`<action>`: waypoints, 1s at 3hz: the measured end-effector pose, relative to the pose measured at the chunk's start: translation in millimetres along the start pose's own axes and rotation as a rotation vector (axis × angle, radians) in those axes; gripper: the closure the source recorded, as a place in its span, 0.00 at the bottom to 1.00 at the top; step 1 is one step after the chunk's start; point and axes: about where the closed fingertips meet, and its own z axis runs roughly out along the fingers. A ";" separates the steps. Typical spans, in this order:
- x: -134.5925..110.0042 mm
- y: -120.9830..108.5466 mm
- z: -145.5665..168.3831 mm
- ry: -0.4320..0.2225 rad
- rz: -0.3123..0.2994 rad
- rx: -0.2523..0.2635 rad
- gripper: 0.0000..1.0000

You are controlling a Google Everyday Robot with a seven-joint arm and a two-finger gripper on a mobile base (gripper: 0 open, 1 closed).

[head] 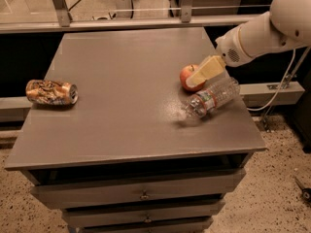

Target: Move apple near water bottle

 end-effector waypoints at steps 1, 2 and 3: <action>-7.3 -25.8 -35.5 -0.120 0.032 0.067 0.00; -4.6 -48.1 -78.2 -0.285 0.055 0.146 0.00; 2.5 -73.8 -134.0 -0.476 0.032 0.244 0.00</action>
Offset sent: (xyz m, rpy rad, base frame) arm -0.0273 -0.1532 0.1255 0.3681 -0.5008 -0.1586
